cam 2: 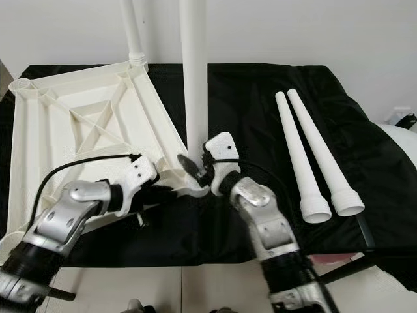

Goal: Building children table

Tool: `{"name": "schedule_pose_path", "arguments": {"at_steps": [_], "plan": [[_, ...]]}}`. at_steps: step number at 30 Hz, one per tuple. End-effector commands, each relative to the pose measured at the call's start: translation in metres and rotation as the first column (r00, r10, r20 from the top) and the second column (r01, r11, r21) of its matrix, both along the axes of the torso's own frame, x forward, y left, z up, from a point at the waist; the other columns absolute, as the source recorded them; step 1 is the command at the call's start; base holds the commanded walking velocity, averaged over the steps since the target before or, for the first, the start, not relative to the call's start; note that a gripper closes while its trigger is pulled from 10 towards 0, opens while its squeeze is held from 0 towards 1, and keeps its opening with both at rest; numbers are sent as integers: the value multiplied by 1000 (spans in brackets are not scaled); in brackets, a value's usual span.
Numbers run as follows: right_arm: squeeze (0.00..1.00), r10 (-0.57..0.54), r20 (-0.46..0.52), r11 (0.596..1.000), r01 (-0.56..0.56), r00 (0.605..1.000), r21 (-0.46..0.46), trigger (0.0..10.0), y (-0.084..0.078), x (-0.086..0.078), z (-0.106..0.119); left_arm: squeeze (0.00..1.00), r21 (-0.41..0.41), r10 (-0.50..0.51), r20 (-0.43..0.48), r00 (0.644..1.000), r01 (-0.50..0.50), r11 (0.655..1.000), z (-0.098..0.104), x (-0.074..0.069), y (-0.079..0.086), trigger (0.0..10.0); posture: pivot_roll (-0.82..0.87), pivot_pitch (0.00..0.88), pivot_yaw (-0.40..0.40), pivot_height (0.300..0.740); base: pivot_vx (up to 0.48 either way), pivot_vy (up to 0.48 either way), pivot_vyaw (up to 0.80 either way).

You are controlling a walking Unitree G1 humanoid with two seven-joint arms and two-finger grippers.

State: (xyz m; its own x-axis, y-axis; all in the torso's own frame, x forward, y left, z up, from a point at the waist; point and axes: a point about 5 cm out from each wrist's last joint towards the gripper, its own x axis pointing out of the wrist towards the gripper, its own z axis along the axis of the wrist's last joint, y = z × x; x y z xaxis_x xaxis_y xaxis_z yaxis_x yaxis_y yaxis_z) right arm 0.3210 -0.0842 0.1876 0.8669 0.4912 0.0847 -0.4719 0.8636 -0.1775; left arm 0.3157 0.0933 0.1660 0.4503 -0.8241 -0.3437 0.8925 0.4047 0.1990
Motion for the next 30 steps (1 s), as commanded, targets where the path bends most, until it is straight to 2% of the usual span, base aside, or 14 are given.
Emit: {"name": "schedule_pose_path", "arguments": {"at_steps": [1,2,5,7,12,15,16,17,22,23,25,26,29,30], "plan": [[0,-191,-120,973,172,974,-156,0,-6,3,-41,0,-138,-48,122,991,65,988,35,2,-23,0,9,152,3,740,0,0,0],[0,-191,-120,973,172,974,-156,0,-6,3,-41,0,-138,-48,122,991,65,988,35,2,-23,0,9,152,3,740,0,0,0],[0,-412,-202,910,392,888,-131,0,-10,7,-55,0,-158,-24,120,992,43,986,41,9,-33,0,6,153,8,740,0,0,0],[0,-438,-214,899,426,873,-101,0,-6,7,-54,0,-160,-16,120,993,35,987,42,11,-36,0,11,153,10,740,0,0,0],[0,-445,-201,891,453,873,-4,0,3,9,-43,0,-156,-20,118,993,39,987,42,11,-38,0,14,153,11,740,0,0,0],[0,-412,-172,905,424,895,42,0,5,9,-35,0,-146,-22,112,993,39,989,38,8,-35,0,15,151,9,740,0,0,0],[0,-396,-154,911,408,905,59,902,7,9,-31,0,-142,-23,109,994,38,989,36,7,-33,0,15,151,8,740,0,0,0],[0,-353,-139,927,366,925,81,9843,11,8,-27,0,-138,-19,105,994,34,990,34,7,-31,0,15,151,8,740,0,0,0],[0,-259,-68,957,265,963,114,10000,16,4,-15,0,-129,-12,98,995,25,991,30,5,-25,0,16,149,5,740,0,0,0],[1000,-234,-54,962,239,971,133,10000,15,3,-12,0,-125,-11,96,995,23,992,28,4,-24,0,15,147,3,740,0,0,0],[1000,-222,-48,963,227,974,147,10000,14,3,-10,0,-123,-10,94,996,21,992,28,4,-23,0,15,147,3,740,0,0,0],[427,-162,-10,970,161,987,184,10000,13,0,1,0,-110,-24,87,996,34,993,24,0,-21,0,15,144,3,740,0,0,0],[427,-131,7,972,128,991,195,10000,12,-1,5,0,-105,-29,84,996,38,994,23,-1,-20,0,15,144,3,740,0,0,0],[0,-66,39,977,57,997,206,10000,11,-4,13,0,-88,-51,81,995,59,994,21,-5,-17,0,14,141,4,740,0,0,0]]}}
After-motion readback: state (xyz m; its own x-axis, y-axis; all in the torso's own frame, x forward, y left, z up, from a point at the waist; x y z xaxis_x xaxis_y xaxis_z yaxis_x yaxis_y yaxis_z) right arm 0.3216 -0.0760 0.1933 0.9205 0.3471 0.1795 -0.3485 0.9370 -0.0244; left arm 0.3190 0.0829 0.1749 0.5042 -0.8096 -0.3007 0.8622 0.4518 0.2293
